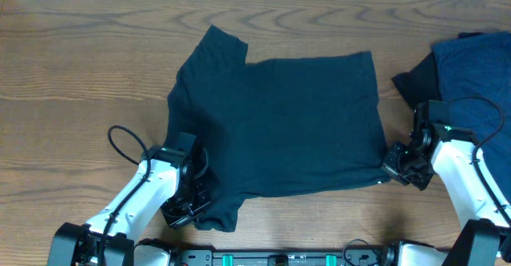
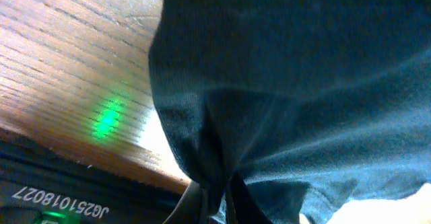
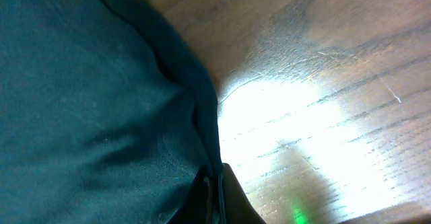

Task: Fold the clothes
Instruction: 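Grasp the lower left hem with the left gripper, then lift the bottom hem with both grippers and fold it upward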

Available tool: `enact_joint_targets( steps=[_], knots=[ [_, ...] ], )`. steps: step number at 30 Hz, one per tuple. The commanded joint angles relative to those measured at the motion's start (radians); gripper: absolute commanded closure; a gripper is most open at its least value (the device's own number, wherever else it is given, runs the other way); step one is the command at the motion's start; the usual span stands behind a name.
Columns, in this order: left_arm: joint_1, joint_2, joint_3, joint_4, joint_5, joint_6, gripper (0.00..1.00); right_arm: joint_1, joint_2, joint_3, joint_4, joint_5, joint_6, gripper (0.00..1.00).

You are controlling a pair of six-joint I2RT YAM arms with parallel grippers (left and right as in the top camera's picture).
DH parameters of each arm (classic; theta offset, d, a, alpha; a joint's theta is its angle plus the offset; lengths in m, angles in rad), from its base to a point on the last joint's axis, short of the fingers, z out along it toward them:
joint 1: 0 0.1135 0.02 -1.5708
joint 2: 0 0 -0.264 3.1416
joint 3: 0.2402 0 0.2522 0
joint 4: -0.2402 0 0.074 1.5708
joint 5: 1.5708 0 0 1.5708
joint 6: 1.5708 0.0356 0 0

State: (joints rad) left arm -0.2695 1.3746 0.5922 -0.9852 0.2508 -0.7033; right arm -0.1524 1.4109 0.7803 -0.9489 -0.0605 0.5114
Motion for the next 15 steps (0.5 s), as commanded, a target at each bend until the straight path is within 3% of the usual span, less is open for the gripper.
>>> enact_joint_targets(
  steps=[1,9,15],
  knots=[
    [0.0,0.007,0.039,-0.034,-0.024,0.061,0.94,-0.006,-0.001,0.019,-0.014,0.004,-0.004,0.99],
    [0.0,0.007,0.219,-0.218,-0.12,0.085,0.94,-0.006,-0.001,0.039,-0.039,0.0,-0.034,0.99],
    [0.0,0.007,0.351,-0.255,-0.121,0.105,0.94,-0.005,-0.001,0.088,-0.052,-0.035,-0.034,0.99]
  ],
)
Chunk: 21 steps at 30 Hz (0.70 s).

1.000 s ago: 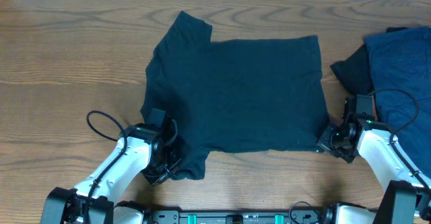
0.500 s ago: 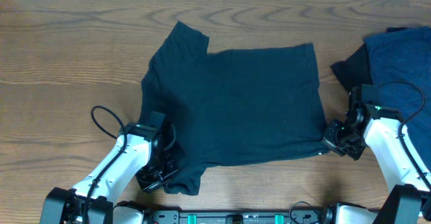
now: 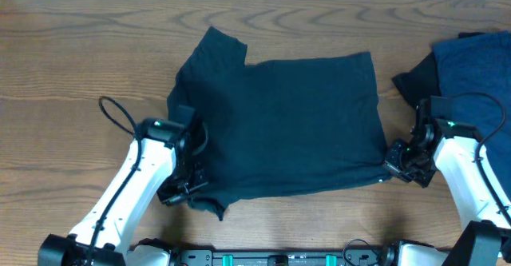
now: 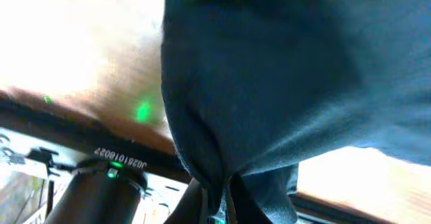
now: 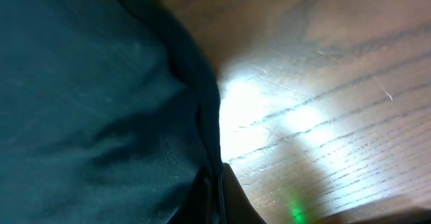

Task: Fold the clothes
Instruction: 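Lift the bottom hem with both grippers and fold it upward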

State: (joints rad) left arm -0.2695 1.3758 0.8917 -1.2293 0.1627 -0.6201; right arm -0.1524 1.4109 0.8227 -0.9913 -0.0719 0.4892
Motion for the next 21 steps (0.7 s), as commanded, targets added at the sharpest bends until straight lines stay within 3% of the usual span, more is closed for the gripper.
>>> enact_joint_targets(
  steps=[1,9,21],
  knots=[
    [0.0,0.006,0.066,-0.008,-0.032,0.022,0.94,-0.004,-0.001,0.056,-0.016,-0.027,-0.012,0.99],
    [0.0,0.006,0.13,0.076,-0.039,0.026,0.94,-0.003,0.0,0.086,0.04,-0.034,-0.011,0.99],
    [0.0,0.016,0.215,0.206,-0.047,0.131,0.94,-0.003,0.056,0.086,0.156,-0.045,0.012,0.99]
  ],
)
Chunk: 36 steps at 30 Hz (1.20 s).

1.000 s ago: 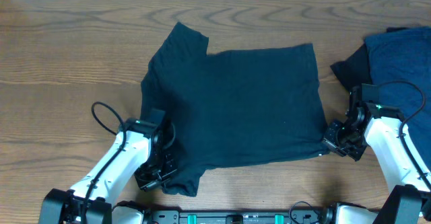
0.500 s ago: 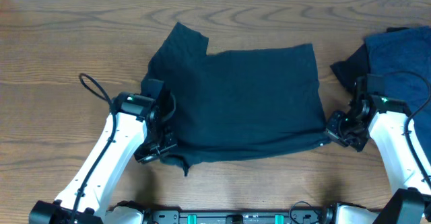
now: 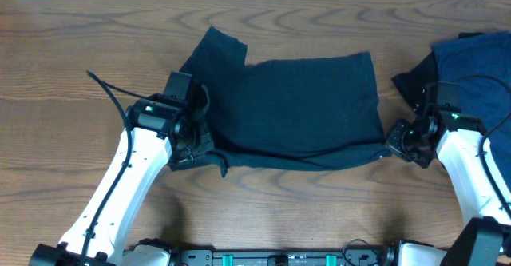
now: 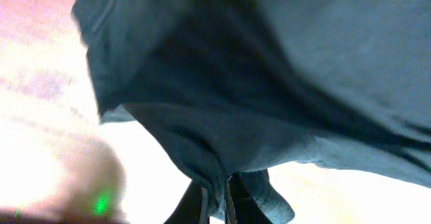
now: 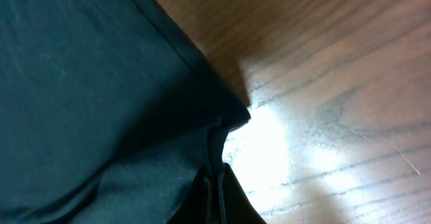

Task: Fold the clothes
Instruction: 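Lift the bottom hem with both grippers and fold it upward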

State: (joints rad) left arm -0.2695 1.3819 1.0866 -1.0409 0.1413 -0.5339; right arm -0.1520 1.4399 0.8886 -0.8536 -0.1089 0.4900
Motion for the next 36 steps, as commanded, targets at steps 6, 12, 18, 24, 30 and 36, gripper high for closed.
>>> enact_joint_targets(
  steps=[6,12,18,24,30,36],
  knots=[
    [0.0,0.056,0.02,0.087,-0.105,0.048,0.94,-0.004,0.061,0.02,0.09,-0.008,0.011,0.99],
    [0.0,0.142,0.02,0.192,-0.135,0.051,0.94,-0.004,0.084,0.015,0.15,-0.008,0.025,0.99],
    [0.0,0.226,0.02,0.258,-0.151,0.05,0.94,0.011,0.106,-0.003,0.22,-0.008,0.03,0.99],
    [0.003,0.267,0.02,0.257,-0.219,0.024,0.94,0.043,0.111,-0.003,0.277,-0.007,0.03,0.99],
    [0.005,0.266,0.019,0.242,-0.22,-0.002,0.94,0.068,0.125,-0.005,0.286,0.064,0.067,0.99],
    [0.005,0.264,0.019,0.212,-0.221,-0.01,0.94,0.075,0.15,-0.005,0.309,0.067,0.067,0.99]
  ],
)
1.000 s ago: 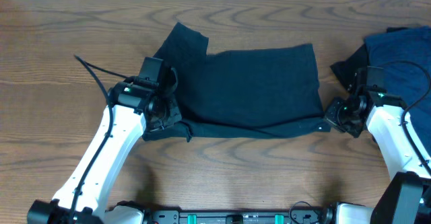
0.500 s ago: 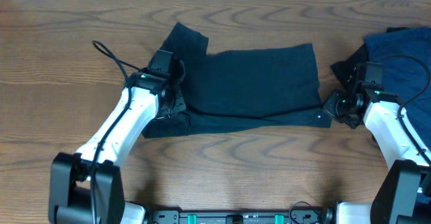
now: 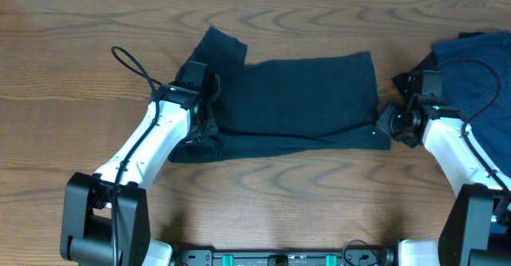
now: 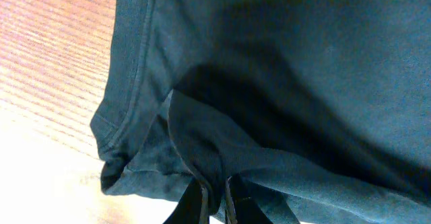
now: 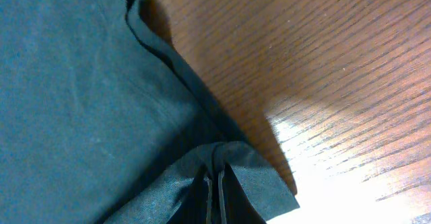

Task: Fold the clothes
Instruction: 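Lift the bottom hem with both grippers and fold it upward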

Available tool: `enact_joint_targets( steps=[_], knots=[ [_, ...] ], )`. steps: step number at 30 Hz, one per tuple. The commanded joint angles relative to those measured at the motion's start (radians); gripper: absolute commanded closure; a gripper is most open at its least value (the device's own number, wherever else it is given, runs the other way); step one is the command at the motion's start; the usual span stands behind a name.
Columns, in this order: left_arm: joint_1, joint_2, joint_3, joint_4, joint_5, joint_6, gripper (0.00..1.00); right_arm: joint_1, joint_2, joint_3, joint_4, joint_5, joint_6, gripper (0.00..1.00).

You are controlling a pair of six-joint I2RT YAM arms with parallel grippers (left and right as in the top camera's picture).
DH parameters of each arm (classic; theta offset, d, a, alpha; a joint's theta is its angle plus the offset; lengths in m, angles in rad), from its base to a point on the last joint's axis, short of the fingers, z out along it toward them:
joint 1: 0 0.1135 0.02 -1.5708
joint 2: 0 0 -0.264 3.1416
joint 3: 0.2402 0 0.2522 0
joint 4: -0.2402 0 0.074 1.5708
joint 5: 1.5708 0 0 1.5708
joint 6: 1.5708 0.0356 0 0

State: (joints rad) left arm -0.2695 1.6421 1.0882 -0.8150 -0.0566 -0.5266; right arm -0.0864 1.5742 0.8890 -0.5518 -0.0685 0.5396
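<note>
A dark teal T-shirt (image 3: 295, 98) lies across the middle of the wooden table, its near half doubled up over the far half. My left gripper (image 3: 200, 122) is shut on the shirt's left edge (image 4: 202, 163), pinching a bunched fold of cloth. My right gripper (image 3: 385, 124) is shut on the shirt's right hem corner (image 5: 222, 160). One sleeve (image 3: 219, 46) sticks out at the far left. In both wrist views the fingertips are buried in fabric.
A pile of blue and dark clothes (image 3: 471, 66) lies at the right edge of the table, just behind my right arm. Bare wood table (image 3: 263, 210) runs along the front, with the robot base at the near edge.
Both grippers have moved farther from the near edge, carrying the shirt's near hem with them. The shirt now looks narrower front to back, its lower part lying over the upper part.
At first both grippers held the shirt's near corners close to the table's front edge, the shirt spread out. At each later moment the grippers were farther back, the left leading. Now the near half lies folded over the far half.
</note>
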Motion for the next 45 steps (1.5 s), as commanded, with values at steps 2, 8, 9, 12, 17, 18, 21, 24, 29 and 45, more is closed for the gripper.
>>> enact_joint_targets(
  steps=[2,8,9,12,17,18,21,24,29,45],
  knots=[
    [0.005,0.0,0.018,-0.019,-0.024,-0.017,0.94,0.01,0.016,-0.005,0.009,0.027,0.017,0.99],
    [0.024,-0.024,0.018,-0.022,-0.024,-0.025,0.94,0.011,0.016,-0.005,0.026,0.027,0.013,0.99],
    [0.032,-0.029,0.018,-0.025,-0.024,-0.026,0.94,0.011,0.016,-0.005,0.029,0.027,0.013,0.99],
    [0.056,-0.035,0.018,-0.03,-0.024,-0.025,0.94,0.011,0.016,-0.005,0.044,0.027,0.013,0.99],
    [0.081,-0.035,0.017,-0.028,-0.025,-0.025,0.94,0.013,0.016,-0.005,0.059,0.027,0.013,0.99],
    [0.085,-0.035,0.017,-0.028,-0.032,-0.025,0.94,0.016,0.016,-0.005,0.063,0.027,0.013,0.99],
    [0.095,-0.035,0.017,-0.022,-0.042,-0.025,0.94,0.029,0.016,-0.006,0.077,0.027,0.013,0.99],
    [0.098,-0.035,0.014,-0.013,-0.042,-0.025,0.94,0.05,0.016,-0.006,0.098,0.027,0.013,0.98],
    [0.098,-0.032,0.011,0.002,-0.043,-0.025,0.94,0.084,0.016,-0.006,0.121,0.044,0.013,0.98],
    [0.098,-0.028,-0.004,0.051,-0.068,-0.025,0.94,0.101,0.084,-0.006,0.137,0.106,0.013,0.97]
  ],
)
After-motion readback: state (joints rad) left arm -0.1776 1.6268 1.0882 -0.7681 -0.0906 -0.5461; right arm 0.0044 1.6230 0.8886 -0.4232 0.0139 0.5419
